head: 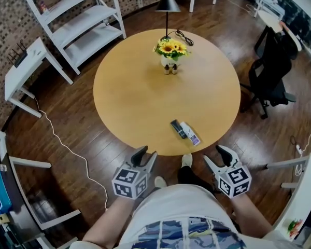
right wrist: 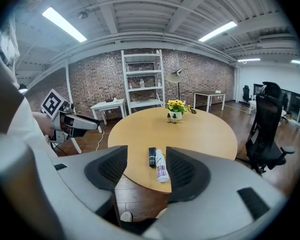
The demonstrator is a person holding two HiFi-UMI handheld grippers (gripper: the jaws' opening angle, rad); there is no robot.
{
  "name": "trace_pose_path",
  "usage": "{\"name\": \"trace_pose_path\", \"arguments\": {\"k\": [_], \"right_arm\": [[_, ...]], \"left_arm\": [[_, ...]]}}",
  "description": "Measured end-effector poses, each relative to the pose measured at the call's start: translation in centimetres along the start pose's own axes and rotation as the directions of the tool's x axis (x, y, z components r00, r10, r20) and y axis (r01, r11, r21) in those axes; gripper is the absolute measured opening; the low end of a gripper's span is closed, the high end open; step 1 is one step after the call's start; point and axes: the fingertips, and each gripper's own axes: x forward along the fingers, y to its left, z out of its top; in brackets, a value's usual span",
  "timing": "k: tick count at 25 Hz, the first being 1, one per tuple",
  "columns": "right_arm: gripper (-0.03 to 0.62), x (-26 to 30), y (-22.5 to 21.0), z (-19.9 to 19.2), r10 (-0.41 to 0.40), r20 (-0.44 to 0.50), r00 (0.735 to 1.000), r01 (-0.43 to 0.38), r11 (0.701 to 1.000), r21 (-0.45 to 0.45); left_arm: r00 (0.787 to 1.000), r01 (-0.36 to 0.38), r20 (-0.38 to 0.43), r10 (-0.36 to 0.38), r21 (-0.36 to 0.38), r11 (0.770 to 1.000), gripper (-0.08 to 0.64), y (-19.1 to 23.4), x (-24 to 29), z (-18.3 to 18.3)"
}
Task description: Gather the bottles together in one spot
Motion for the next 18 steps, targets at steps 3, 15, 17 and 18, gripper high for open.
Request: {"name": "trace_pose_path", "arguments": {"k": [3,15,17,18], "right_arm": [[0.265,0.0,0.3,0.0,0.003,0.0,1.0,-0.003,1.0,-0.003],[0.265,-0.1,1.1,-0.2,0.012,0.0,1.0,-0.012,1.0,-0.009],[0.265,-0.2,1.2,-0.4,0.013,0.001,1.0,-0.013,1.0,-0.005],[0.265,-0.3,1.3,-0.5,0.013,0.0,1.0,-0.013,1.0,-0.002]], "left_arm": [[1.0,0.017,0.015,-0.016,-0.025,1.0,0.133,-0.1,-0.4,0.0],[1.0,0.012,0.028,-0.011,-0.029,1.0,0.139,-0.1,-1.5,-0.5],[1.0,0.015,0.028,-0.014,-0.03,0.999,0.138,-0.1,-1.7,-0.7],[1.0,0.017,0.027,-0.016,-0.03,0.999,0.138,-0.2,-1.8,-0.8]]}}
